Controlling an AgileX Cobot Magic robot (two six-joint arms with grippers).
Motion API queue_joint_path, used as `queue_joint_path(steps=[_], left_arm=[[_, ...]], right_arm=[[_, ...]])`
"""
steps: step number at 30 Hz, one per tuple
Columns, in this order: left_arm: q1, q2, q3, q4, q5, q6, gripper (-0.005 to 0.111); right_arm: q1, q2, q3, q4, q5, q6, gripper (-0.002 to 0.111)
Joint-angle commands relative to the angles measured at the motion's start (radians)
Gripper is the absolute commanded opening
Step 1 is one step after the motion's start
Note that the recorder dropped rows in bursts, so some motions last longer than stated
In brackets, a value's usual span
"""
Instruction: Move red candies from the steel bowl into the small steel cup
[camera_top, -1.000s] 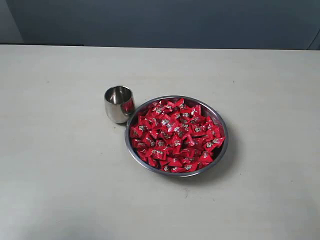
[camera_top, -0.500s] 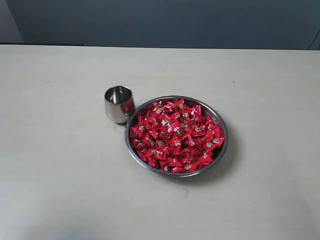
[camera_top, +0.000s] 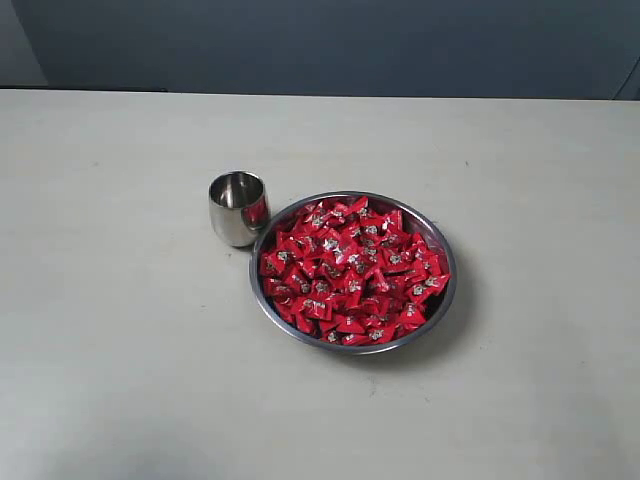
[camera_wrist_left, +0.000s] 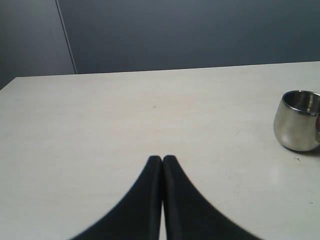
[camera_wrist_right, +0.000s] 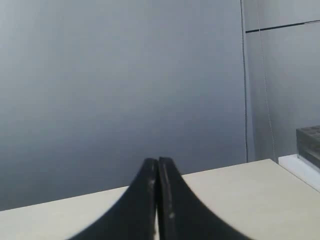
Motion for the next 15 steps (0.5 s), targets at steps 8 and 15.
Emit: queue_joint_path(steps=[8, 15], left_arm=[[0.001, -0.004, 0.004, -0.003, -0.002, -0.002, 0.000], [0.001, -0.004, 0.004, -0.003, -0.002, -0.002, 0.000]], right_arm=[[-0.005, -0.003, -0.207, -0.028, 0.352, -0.009, -0.001], [-0.005, -0.003, -0.251, -0.016, 0.425, -0.009, -0.001]])
